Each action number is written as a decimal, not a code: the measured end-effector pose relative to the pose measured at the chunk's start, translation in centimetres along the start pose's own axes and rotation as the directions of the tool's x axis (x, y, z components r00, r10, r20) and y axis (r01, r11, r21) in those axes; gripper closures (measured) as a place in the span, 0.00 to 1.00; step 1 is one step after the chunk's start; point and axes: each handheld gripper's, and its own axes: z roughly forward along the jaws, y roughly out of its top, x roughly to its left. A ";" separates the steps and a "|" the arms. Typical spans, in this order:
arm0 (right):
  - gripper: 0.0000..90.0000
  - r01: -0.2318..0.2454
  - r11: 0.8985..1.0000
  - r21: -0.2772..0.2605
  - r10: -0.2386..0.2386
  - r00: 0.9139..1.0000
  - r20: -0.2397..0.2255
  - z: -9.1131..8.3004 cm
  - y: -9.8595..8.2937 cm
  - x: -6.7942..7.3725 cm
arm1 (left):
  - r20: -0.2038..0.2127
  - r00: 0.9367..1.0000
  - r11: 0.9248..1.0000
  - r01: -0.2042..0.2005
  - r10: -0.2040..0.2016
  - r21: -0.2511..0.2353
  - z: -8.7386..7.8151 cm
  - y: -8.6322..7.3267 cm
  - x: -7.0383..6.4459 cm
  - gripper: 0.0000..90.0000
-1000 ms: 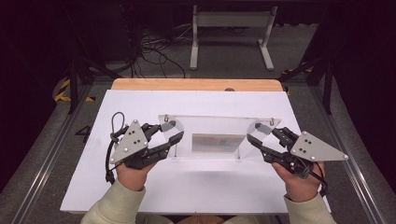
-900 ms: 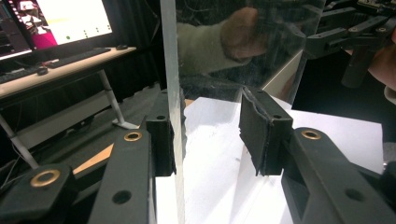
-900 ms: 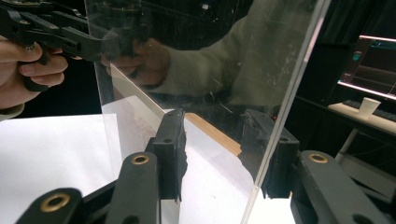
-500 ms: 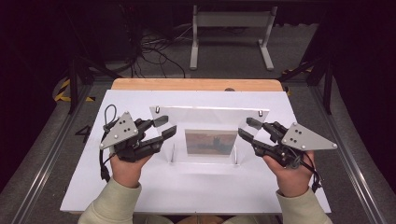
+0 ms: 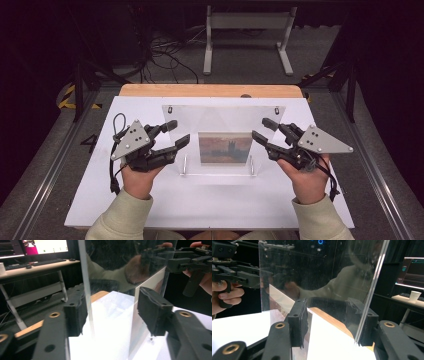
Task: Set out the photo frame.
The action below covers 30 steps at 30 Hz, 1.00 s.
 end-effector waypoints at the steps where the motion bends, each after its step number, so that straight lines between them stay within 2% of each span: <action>1: 0.56 -0.006 1.000 0.003 0.006 1.000 0.000 0.1 -0.1 -0.1 | -0.003 1.000 1.000 0.005 -0.005 -0.001 0.0 -0.1 0.1 0.43; 4: 0.56 -0.027 1.000 0.009 0.028 1.000 -0.009 0.7 -0.6 -0.6 | -0.010 1.000 1.000 0.028 -0.028 0.000 0.1 -0.4 0.4 0.40; 10: 0.56 -0.048 0.999 0.024 0.049 0.999 -0.025 2.0 -1.5 -1.3 | -0.026 0.999 0.999 0.023 -0.023 0.029 0.2 -0.7 0.5 0.38; 16: 0.53 -0.029 0.999 0.042 0.030 0.999 -0.015 2.8 -2.0 -1.7 | -0.040 0.999 0.998 0.038 -0.036 0.051 0.0 -1.1 0.8 0.36; 23: 0.50 -0.034 0.997 0.070 0.034 0.999 0.002 3.3 -2.8 -2.2 | -0.054 0.998 0.997 0.047 -0.044 0.062 -0.5 -1.4 1.1 0.36; 28: 0.46 -0.017 0.996 0.092 0.015 1.000 0.026 3.2 -2.9 -2.4 | -0.062 0.997 0.996 0.052 -0.047 0.074 -0.8 -1.7 1.3 0.35; 30: 0.41 -0.005 0.995 0.101 0.000 0.999 0.043 3.1 -2.7 -2.4 | -0.066 0.997 0.995 0.056 -0.051 0.078 -1.0 -1.7 1.4 0.35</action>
